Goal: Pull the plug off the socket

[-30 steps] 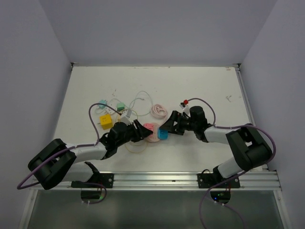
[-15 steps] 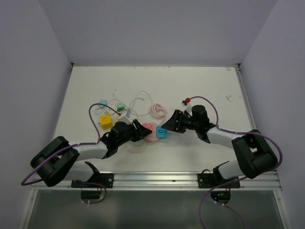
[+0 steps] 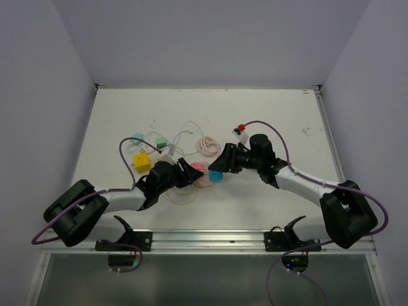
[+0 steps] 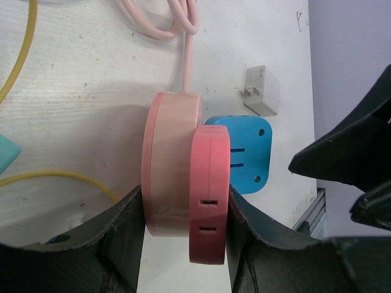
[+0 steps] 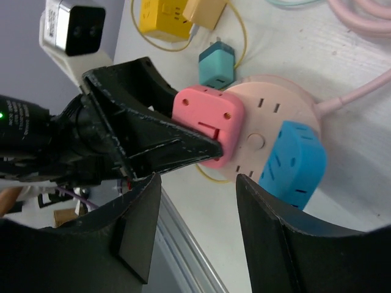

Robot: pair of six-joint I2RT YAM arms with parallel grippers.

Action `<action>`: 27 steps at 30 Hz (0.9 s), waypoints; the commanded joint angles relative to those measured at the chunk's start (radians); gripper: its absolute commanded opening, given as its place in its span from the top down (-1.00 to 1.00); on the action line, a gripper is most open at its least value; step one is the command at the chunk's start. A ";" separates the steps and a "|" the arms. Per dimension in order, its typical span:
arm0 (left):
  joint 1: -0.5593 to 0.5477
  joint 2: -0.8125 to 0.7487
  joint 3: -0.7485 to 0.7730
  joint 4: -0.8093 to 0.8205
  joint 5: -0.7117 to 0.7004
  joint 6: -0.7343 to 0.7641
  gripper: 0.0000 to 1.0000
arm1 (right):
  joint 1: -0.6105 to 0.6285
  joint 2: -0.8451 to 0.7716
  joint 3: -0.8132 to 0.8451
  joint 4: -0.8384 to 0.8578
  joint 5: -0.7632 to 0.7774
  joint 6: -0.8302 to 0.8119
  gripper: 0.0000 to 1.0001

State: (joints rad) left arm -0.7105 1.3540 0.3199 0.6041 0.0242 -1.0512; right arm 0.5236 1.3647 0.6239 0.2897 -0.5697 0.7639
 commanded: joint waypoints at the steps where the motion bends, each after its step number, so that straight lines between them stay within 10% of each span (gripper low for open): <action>1: -0.009 0.013 0.025 0.003 0.005 0.025 1.00 | 0.023 -0.068 0.078 -0.154 0.010 -0.078 -0.11; 9: -0.010 0.014 0.025 0.011 0.013 0.028 1.00 | 0.023 -0.162 0.094 -0.420 0.382 -0.146 -0.22; 27: -0.009 0.019 0.028 0.013 0.016 0.036 1.00 | 0.032 0.112 0.152 -0.244 0.185 -0.074 0.00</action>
State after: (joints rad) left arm -0.7147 1.3609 0.3237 0.6052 0.0341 -1.0512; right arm 0.5480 1.4494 0.7425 -0.0216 -0.3344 0.6670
